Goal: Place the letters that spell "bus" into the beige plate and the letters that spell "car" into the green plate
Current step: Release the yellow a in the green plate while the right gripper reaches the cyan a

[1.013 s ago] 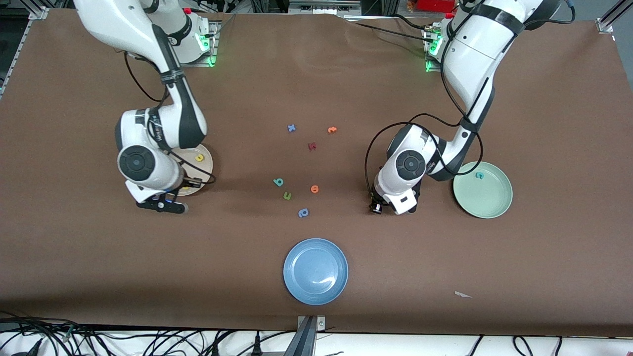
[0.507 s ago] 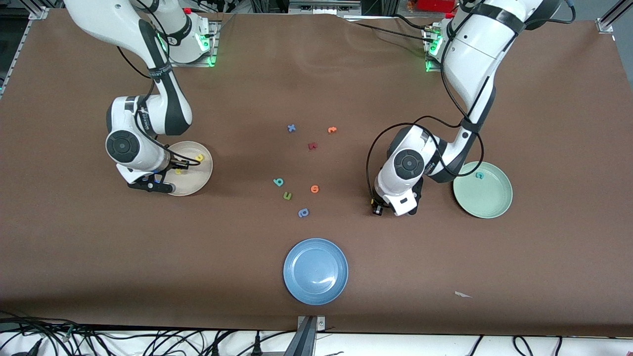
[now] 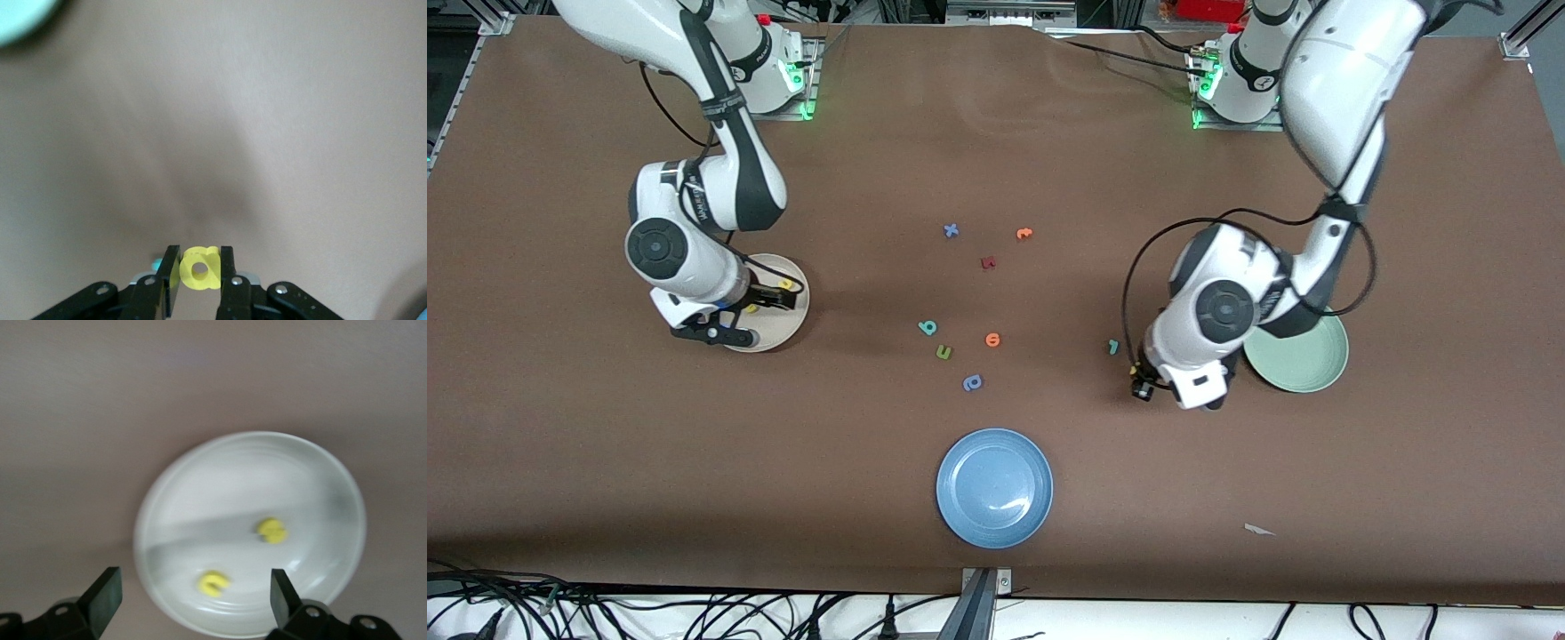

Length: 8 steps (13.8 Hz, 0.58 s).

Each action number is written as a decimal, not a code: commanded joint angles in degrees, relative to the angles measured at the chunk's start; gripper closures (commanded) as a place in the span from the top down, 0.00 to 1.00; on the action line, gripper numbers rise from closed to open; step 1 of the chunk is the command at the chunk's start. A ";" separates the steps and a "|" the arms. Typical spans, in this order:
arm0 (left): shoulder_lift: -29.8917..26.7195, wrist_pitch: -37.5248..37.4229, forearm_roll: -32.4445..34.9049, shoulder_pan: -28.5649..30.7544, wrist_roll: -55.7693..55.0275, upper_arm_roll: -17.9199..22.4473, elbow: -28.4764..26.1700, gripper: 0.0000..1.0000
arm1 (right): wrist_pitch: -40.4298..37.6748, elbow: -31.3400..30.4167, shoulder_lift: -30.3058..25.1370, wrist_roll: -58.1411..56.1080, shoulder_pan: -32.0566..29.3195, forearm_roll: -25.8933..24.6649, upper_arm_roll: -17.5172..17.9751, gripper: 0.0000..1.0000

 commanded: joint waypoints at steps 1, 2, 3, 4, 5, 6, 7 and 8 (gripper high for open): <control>-3.87 -9.48 -1.33 8.57 14.72 -4.79 -1.44 0.00 | -0.41 6.04 3.85 10.11 3.17 1.17 2.19 0.99; -4.58 -13.70 -1.33 11.04 20.86 -5.67 -1.79 0.00 | -0.41 8.32 5.61 15.90 4.75 1.09 2.98 0.99; -4.85 -17.39 -1.33 13.06 27.19 -5.85 -2.06 0.00 | -0.41 10.17 7.11 21.18 6.24 1.08 3.60 0.99; -4.76 -20.21 -1.25 14.47 33.52 -5.77 -2.32 0.00 | -0.15 12.37 9.21 25.76 7.74 1.08 4.39 0.99; -4.76 -21.81 -0.90 16.23 39.59 -5.77 -3.72 0.00 | 0.11 15.44 11.93 30.50 9.06 1.17 4.75 0.98; -4.76 -21.91 -0.11 18.25 44.26 -5.68 -5.82 0.00 | 0.20 18.08 14.65 35.51 9.51 1.17 4.92 0.97; -4.67 -21.74 1.46 20.18 47.87 -5.68 -7.32 0.00 | 0.55 20.71 17.20 39.48 9.86 1.17 6.32 0.93; -4.50 -21.48 3.39 21.77 51.21 -5.68 -8.64 0.00 | 1.60 22.48 19.14 42.65 9.95 1.17 7.38 0.90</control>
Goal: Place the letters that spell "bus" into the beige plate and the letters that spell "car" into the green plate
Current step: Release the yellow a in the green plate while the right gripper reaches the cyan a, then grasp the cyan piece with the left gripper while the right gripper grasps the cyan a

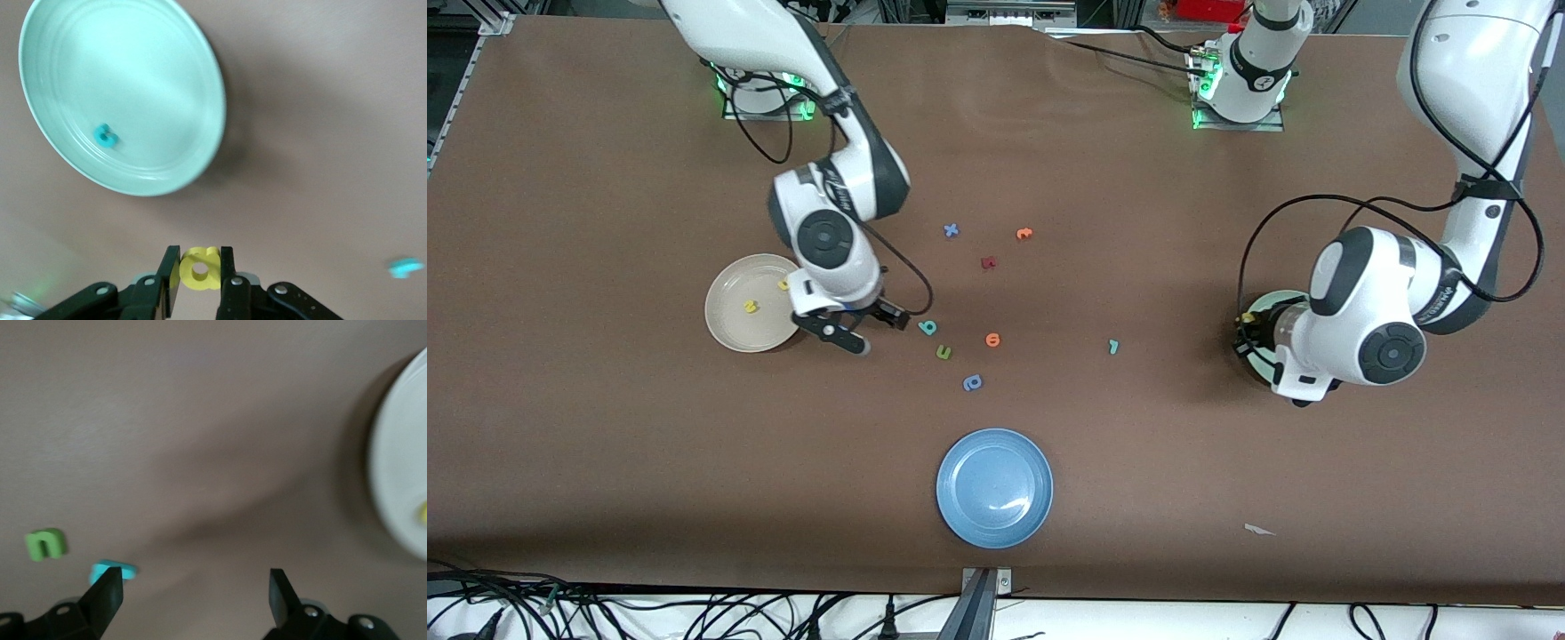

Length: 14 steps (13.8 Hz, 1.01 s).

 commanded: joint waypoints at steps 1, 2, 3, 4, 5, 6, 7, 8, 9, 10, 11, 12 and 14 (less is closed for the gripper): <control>-0.77 1.23 3.56 4.75 9.55 -0.95 -5.07 0.00 | 2.24 7.12 7.01 8.43 -0.03 0.79 1.70 0.81; -0.77 3.24 3.74 6.24 11.05 -0.95 -6.56 0.00 | 4.09 7.13 7.28 9.59 0.23 0.79 2.40 0.74; -0.77 5.70 3.75 7.91 12.55 -0.95 -7.80 0.00 | 4.63 7.13 7.54 9.68 0.23 0.88 2.58 0.66; -0.77 8.60 3.83 8.54 13.60 -0.95 -9.46 0.00 | 4.81 7.04 7.80 9.77 0.23 0.88 2.75 0.66; -0.59 10.89 3.83 8.98 13.96 -0.86 -10.35 0.00 | 4.90 7.13 8.24 9.77 0.23 0.88 3.19 0.66; -0.33 12.30 3.83 9.24 13.97 -0.86 -10.71 0.00 | 5.59 7.04 8.42 9.86 0.23 0.88 3.46 0.66; -0.07 12.58 3.83 9.25 13.97 -0.86 -10.88 0.02 | 6.03 6.95 8.60 9.86 0.32 0.88 3.63 0.66; 0.37 12.67 3.83 9.25 13.97 -0.86 -10.89 0.20 | 6.04 7.04 8.95 9.86 0.32 0.88 3.98 0.66; 0.46 12.67 3.83 9.33 13.97 -0.86 -10.89 0.41 | 6.13 6.95 9.04 9.86 0.32 0.88 4.33 0.66; 0.29 12.58 3.83 9.33 13.97 -0.86 -10.80 0.63 | 6.13 6.86 9.30 9.86 0.84 0.70 4.34 0.66; -0.06 12.32 3.75 9.33 13.79 -0.86 -10.80 0.99 | 6.04 6.78 9.30 9.86 1.11 0.70 4.34 0.66; -0.59 11.80 3.75 9.25 13.27 -1.03 -10.62 1.00 | 6.04 6.69 9.30 9.86 1.11 0.70 4.25 0.66; -2.43 10.22 3.40 8.72 12.74 -1.21 -10.10 1.00 | 6.04 6.51 9.39 9.77 1.03 0.53 4.25 0.65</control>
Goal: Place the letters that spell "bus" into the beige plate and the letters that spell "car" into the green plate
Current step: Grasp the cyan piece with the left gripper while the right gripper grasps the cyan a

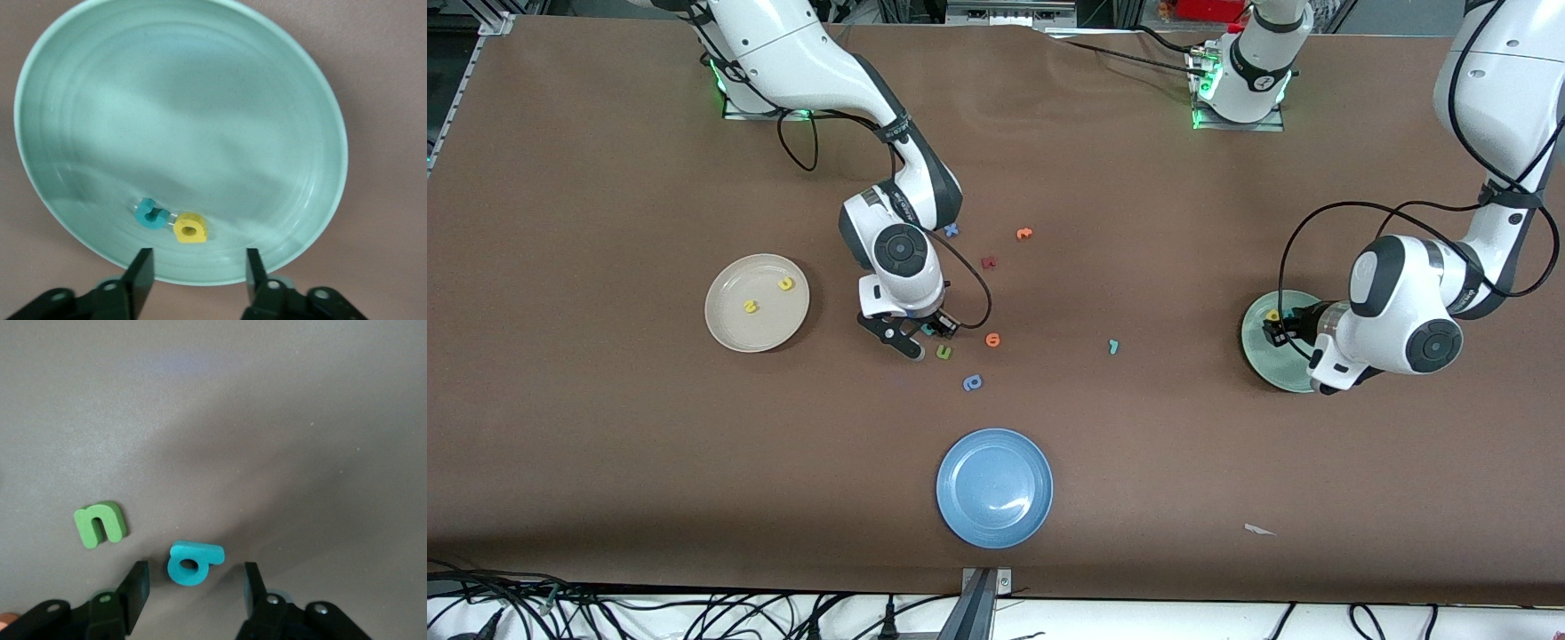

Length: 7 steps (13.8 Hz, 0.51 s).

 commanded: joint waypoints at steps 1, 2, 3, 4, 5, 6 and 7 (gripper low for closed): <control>-3.73 -2.72 0.35 -0.35 -0.93 -1.42 0.31 1.00 | 0.29 0.90 0.79 0.49 0.15 0.49 -0.11 0.64; -4.61 -2.82 0.25 -0.18 -2.59 -3.78 0.23 1.00 | 0.29 0.82 0.88 0.40 -0.03 0.32 -0.11 0.61; -4.79 -2.82 0.25 -0.18 -6.17 -5.72 0.32 1.00 | 0.29 0.73 0.88 0.31 -0.11 0.14 -0.11 0.60; -4.70 -2.73 0.34 -0.35 -10.30 -7.74 0.40 1.00 | 0.29 0.73 1.06 0.23 -0.03 -0.03 -0.20 0.56; -4.70 -2.29 0.34 -0.35 -13.65 -9.76 0.41 1.00 | 0.20 0.73 0.97 0.14 -0.20 -0.12 -0.29 0.54; -4.44 -1.94 0.25 -0.53 -16.38 -11.78 0.67 1.00 | 0.20 0.73 0.97 0.05 -0.20 -0.12 -0.38 0.54; -3.92 -0.89 0.25 -1.14 -19.19 -13.11 1.71 1.00 | 0.20 0.73 1.06 0.14 -0.20 -0.12 -0.38 0.54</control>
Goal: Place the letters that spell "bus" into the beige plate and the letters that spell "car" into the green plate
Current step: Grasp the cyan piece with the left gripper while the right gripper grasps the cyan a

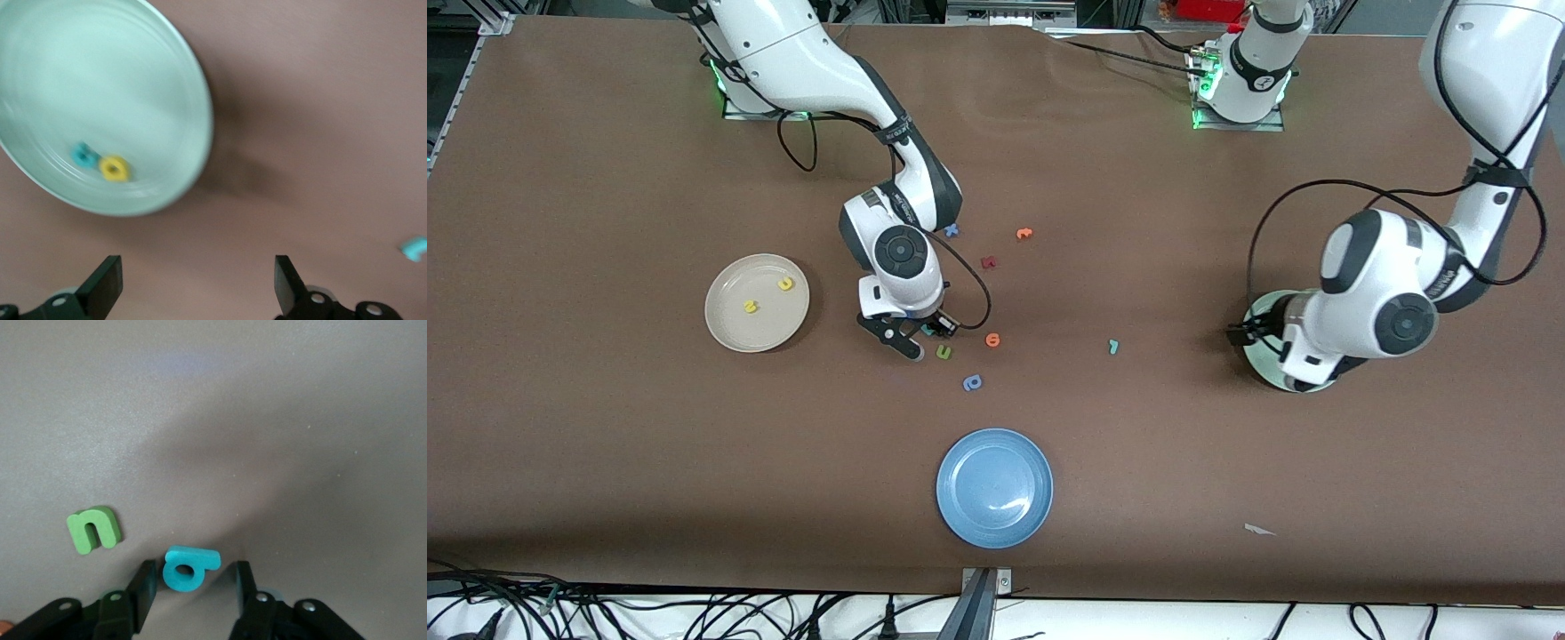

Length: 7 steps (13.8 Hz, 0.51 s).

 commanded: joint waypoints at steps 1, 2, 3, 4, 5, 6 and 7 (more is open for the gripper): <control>0.79 3.34 0.35 -2.44 -7.71 -2.28 0.98 1.00 | 0.18 0.74 0.89 0.14 -0.13 -0.11 -0.11 0.54; 1.93 7.28 0.61 -4.98 -10.43 -2.11 0.99 1.00 | 0.18 0.74 0.89 0.05 -0.13 -0.11 -0.11 0.54; 3.16 11.24 1.14 -7.10 -13.42 -1.93 0.99 1.00 | 0.18 0.74 0.89 0.05 -0.22 -0.20 -0.20 0.54; 4.74 14.15 1.75 -8.68 -15.36 -1.76 0.99 1.00 | 0.18 0.74 0.89 0.05 -0.13 -0.28 -0.20 0.50; 5.80 16.18 4.02 -10.96 -16.69 -1.15 0.99 1.00 | 0.18 0.74 0.98 0.05 -0.13 -0.28 -0.20 0.41; 6.94 16.72 6.65 -12.29 -18.35 -0.62 1.07 1.00 | 0.18 0.74 0.98 -0.03 -0.13 -0.28 -0.20 0.35; 8.17 17.16 8.77 -13.00 -19.50 -0.61 1.07 1.00 | 0.18 0.74 0.98 -0.04 -0.13 -0.28 -0.20 0.26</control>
